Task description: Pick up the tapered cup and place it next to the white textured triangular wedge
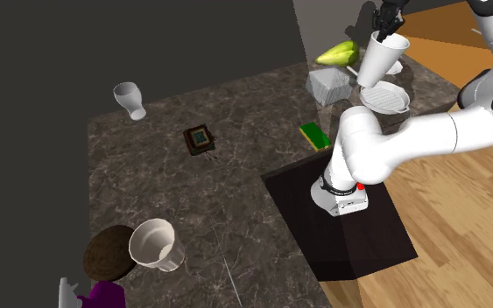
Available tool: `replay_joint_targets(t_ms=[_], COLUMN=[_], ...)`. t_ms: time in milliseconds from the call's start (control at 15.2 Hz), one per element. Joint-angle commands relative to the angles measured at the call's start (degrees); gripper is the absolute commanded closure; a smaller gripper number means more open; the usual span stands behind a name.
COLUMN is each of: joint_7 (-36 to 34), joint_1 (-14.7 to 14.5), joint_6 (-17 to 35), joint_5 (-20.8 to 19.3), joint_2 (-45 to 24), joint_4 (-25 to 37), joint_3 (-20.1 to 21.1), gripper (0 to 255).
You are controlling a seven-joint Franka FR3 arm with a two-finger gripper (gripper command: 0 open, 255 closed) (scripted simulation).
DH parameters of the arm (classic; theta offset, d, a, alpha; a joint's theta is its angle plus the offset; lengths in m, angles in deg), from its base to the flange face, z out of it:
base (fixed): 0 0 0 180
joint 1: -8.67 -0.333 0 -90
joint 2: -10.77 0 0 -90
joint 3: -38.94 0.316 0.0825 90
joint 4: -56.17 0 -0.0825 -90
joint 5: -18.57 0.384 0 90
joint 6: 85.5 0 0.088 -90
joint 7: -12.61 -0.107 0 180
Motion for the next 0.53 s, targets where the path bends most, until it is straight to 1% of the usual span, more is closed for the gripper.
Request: replay_joint_targets(t_ms=[0,330,462], joint_7=[3.3,11.6,11.3], joint_1=[-0.9,-4.3,-3.7], joint_6=[-0.9,-2.4,-1.6], joint_5=[-2.7,-8.9,-9.4], joint_2=[-0.5,-2.3,-1.2], joint_4=[3.4,13.1,11.3], joint_3=[-1.6,-6.2,-6.5], gripper=[255,255,255])
